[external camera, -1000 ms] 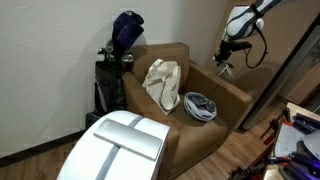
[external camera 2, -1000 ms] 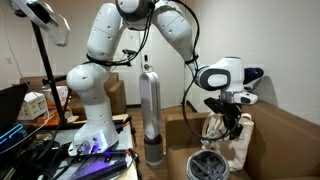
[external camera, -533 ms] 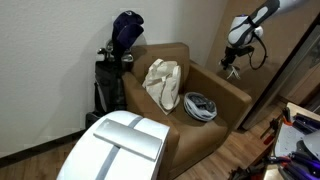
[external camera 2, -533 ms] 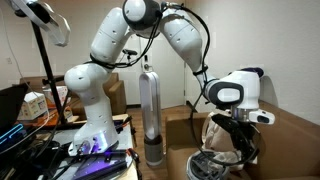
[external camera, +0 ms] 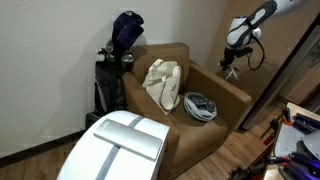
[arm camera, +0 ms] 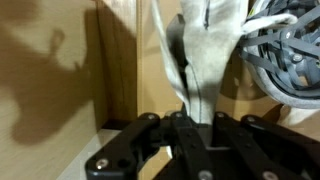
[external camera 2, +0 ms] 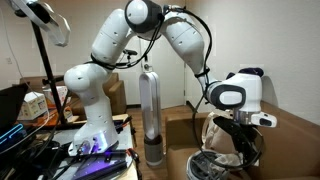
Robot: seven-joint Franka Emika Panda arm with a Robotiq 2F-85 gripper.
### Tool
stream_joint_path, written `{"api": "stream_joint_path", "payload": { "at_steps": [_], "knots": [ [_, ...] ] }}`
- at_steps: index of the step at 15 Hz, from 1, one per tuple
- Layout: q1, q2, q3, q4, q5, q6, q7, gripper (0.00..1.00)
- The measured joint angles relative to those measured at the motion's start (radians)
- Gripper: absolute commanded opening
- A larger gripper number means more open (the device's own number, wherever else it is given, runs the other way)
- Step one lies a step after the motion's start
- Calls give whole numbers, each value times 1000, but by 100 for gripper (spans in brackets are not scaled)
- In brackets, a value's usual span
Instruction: Move the white object from one arm of the couch to the other,put the remote on the left arm of the couch and then move the helmet to the corner
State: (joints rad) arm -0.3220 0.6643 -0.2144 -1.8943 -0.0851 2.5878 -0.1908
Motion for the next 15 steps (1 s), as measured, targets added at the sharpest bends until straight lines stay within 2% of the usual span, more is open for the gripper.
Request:
{"api": "stream_joint_path", "payload": {
  "at_steps": [9,15],
  "knots": [
    [-78,98,49,107,1,-98,-141,7],
    [-146,149,127,184,56,-188,-217,7]
  ]
}}
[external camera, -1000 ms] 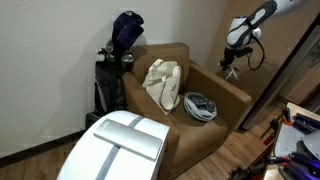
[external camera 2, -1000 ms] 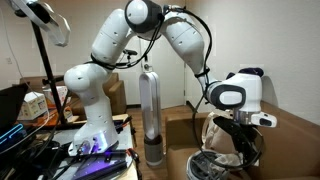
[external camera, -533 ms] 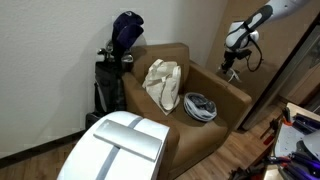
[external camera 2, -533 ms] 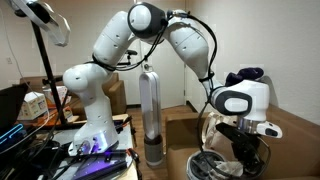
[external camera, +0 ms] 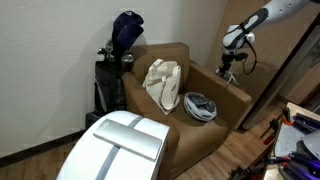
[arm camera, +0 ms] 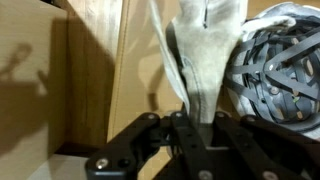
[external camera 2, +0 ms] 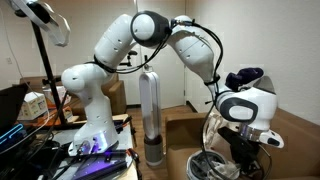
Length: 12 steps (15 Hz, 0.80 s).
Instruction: Move the white object from one arm of the couch to the other,put the remote on the left arm of the couch and then move the helmet to the corner
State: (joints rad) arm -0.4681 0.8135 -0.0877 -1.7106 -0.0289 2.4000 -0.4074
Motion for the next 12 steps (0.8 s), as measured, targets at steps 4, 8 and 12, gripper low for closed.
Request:
{"api": "stream_joint_path", "payload": {
  "at_steps": [4,8,12],
  "knots": [
    [-15,34,-6,45,3,-12,-3,7],
    [-16,66,-19,79,2,-12,-3,7],
    [-16,96,-19,104,2,-12,-3,7]
  ]
}}
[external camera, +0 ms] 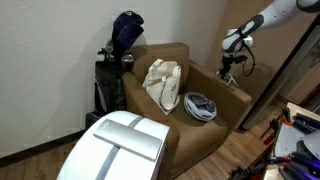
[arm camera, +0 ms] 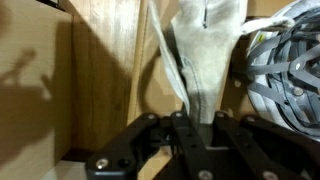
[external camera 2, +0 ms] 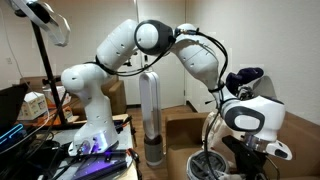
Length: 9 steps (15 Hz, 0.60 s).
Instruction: Move the white object from one arm of the couch to the other,put the remote on the left arm of the couch and then move the helmet to the corner
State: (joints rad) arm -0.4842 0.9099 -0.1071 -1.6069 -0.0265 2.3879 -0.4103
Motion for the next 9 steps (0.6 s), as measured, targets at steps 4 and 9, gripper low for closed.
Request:
{"api": "stream_joint_path", "payload": {
  "at_steps": [4,9],
  "knots": [
    [0,25,-2,27,0,0,0,7],
    [-1,43,-7,58,0,-12,0,53]
  ]
}}
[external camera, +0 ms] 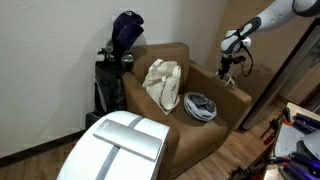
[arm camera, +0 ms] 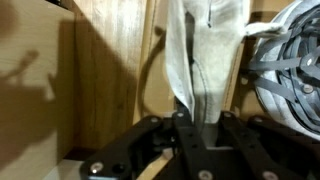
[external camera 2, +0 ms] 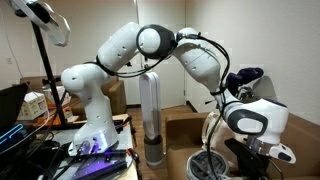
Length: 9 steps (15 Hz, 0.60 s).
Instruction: Move the white object from one arm of the couch to the other,put the remote on the left arm of the couch and then move the helmet to the corner
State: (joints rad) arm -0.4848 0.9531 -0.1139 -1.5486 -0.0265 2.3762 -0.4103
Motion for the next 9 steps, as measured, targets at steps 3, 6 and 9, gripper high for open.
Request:
{"api": "stream_joint_path", "payload": {
  "at_steps": [3,6,9],
  "knots": [
    [0,1,-3,21,0,-20,0,73],
    [0,1,-3,42,0,-35,0,92],
    [3,-5,-8,56,0,-44,13,100]
  ]
}}
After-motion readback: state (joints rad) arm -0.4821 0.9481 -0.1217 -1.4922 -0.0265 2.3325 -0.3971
